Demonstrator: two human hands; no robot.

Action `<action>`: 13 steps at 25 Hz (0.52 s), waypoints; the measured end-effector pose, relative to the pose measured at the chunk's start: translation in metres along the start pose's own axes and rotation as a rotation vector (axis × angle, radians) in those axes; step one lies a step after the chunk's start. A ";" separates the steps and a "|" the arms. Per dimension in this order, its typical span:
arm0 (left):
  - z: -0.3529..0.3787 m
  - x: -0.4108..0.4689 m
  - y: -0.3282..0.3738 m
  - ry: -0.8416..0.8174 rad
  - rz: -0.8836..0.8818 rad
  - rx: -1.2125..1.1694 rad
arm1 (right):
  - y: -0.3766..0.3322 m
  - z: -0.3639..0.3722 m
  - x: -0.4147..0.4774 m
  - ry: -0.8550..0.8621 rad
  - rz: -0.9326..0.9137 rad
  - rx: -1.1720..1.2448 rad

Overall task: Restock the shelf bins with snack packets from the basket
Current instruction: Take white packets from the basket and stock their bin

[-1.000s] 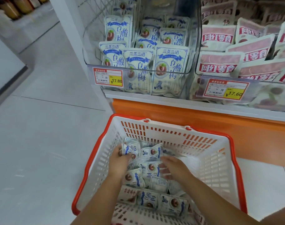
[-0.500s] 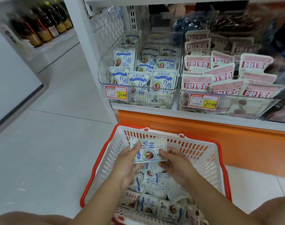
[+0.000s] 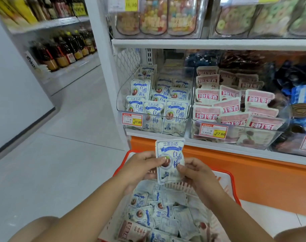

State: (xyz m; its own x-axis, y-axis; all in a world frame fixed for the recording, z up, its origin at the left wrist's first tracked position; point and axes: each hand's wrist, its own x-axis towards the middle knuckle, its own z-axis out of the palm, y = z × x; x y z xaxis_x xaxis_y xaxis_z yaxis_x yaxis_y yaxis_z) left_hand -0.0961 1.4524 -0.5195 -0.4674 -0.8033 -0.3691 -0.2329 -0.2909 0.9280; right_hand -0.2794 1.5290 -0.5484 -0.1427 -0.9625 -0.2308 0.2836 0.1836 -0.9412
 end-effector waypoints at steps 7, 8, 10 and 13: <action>-0.006 0.008 0.036 0.049 0.096 0.033 | -0.044 0.026 0.012 -0.066 -0.063 -0.115; -0.010 0.012 0.040 0.065 0.118 0.035 | -0.054 0.032 0.015 -0.067 -0.075 -0.153; -0.019 0.018 0.048 0.127 0.187 0.065 | -0.073 0.041 0.025 -0.040 -0.104 -0.216; -0.046 0.028 0.062 0.372 0.353 0.051 | -0.109 0.057 0.052 0.085 -0.253 -0.350</action>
State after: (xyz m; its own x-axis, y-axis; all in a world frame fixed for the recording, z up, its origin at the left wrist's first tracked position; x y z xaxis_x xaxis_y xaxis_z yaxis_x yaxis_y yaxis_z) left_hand -0.0842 1.3874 -0.4698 -0.1919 -0.9813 0.0176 -0.1613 0.0492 0.9857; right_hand -0.2642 1.4476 -0.4438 -0.2482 -0.9686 0.0125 -0.1072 0.0146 -0.9941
